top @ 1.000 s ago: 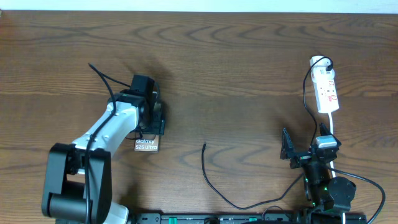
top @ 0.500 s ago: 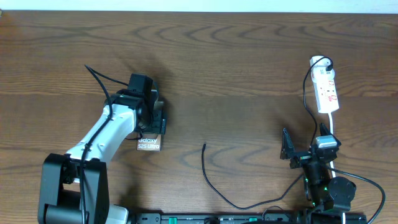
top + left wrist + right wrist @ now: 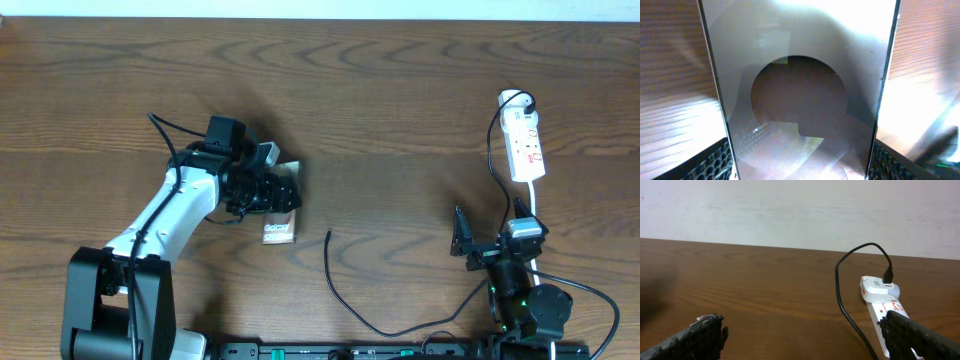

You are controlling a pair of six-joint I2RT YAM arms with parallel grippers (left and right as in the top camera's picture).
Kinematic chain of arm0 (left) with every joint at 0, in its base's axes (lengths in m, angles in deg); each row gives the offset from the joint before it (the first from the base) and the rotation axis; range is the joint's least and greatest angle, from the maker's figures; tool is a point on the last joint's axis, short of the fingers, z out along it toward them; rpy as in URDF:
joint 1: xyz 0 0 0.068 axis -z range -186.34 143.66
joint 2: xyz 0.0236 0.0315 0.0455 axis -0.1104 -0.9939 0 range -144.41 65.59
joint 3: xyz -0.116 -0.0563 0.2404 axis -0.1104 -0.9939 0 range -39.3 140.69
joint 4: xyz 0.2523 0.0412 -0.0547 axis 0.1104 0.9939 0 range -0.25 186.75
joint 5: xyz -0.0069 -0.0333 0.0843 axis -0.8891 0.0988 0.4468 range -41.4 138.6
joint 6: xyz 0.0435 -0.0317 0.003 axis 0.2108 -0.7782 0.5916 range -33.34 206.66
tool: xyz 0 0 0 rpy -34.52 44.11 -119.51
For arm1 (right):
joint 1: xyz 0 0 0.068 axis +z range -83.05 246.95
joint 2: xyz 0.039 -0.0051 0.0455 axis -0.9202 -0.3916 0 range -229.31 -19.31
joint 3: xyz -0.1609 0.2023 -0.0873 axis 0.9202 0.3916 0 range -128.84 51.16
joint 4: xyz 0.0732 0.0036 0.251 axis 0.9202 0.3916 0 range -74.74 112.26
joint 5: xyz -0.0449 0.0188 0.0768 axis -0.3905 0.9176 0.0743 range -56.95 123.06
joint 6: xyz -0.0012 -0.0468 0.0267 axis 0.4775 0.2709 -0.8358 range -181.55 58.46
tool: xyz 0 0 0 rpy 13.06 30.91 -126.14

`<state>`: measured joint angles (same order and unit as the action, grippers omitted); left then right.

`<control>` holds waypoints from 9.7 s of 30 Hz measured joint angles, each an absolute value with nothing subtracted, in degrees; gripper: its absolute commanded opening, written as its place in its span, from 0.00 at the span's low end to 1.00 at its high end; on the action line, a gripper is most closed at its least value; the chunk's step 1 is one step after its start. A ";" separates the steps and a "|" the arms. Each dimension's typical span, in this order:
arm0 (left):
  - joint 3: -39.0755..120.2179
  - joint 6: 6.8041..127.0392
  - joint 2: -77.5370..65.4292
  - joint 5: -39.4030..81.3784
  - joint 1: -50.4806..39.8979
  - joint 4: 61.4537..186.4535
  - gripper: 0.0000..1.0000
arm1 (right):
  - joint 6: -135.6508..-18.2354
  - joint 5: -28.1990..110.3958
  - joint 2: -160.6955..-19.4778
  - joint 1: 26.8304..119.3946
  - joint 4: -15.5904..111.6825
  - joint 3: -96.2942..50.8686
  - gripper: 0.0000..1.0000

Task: Plug charger to phone and switch on socket
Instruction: 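Lift the phone with the left gripper and tilt it upright, then move the right gripper from rest toward the held phone, then close the right gripper on the phone's lower end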

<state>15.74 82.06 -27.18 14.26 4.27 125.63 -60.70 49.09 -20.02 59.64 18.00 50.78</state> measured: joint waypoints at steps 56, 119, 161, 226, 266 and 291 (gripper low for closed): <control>16.07 3.44 -27.18 -27.99 4.27 91.16 0.07 | -60.73 49.09 -20.02 59.64 18.00 50.78 0.99; 16.07 -10.86 -27.18 -29.31 3.51 91.14 0.07 | -60.70 49.09 -20.02 59.64 18.00 50.78 0.99; 16.07 -8.39 -27.18 -27.14 3.44 88.64 0.07 | -60.70 49.09 -20.02 59.64 18.00 50.78 0.99; 16.07 18.10 -27.18 0.01 -6.72 88.40 0.07 | -75.85 94.57 -97.27 64.58 26.03 -7.16 0.99; 16.07 8.29 -27.18 11.74 0.93 91.90 0.07 | -86.56 68.76 -118.27 94.76 7.77 -8.93 0.99; 16.07 -1.04 -27.18 9.49 4.99 91.73 0.07 | -87.02 60.80 -118.27 97.01 8.39 -8.95 0.86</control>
<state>16.07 -1.04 -27.18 9.49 4.99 91.73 -87.02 60.80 -118.27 97.01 8.39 -8.95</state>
